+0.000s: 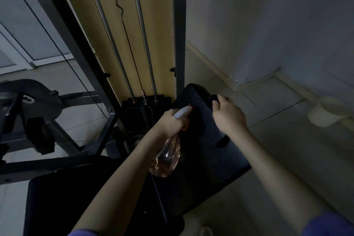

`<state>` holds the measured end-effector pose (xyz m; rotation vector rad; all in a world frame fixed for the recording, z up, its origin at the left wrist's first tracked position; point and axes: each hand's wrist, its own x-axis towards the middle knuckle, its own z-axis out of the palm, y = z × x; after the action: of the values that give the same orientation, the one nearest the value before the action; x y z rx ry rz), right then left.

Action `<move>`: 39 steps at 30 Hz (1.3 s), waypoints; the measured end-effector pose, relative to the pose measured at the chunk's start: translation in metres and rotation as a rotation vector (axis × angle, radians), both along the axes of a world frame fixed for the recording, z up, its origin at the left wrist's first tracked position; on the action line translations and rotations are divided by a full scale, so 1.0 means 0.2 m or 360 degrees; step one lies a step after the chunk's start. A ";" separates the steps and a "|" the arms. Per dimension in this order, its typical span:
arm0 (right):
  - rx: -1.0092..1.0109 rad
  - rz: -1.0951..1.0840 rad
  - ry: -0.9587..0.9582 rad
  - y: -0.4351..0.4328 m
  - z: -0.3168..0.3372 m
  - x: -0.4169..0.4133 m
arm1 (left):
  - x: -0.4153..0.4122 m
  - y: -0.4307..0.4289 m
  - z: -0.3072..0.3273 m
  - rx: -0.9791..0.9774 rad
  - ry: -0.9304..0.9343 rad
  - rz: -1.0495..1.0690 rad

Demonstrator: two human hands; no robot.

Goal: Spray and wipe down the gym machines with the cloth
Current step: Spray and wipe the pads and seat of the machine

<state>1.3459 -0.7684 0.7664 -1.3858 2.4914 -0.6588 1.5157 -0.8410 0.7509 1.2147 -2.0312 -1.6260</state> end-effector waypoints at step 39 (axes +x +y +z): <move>0.0168 0.0607 0.1282 0.47 -0.28 0.33 | 0.32 0.60 -0.21 -0.0422 0.0086 -0.0169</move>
<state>1.4123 -0.6750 0.7109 -2.3351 2.5728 0.1573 1.5799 -0.7206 0.7086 0.9754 -2.2247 -1.3608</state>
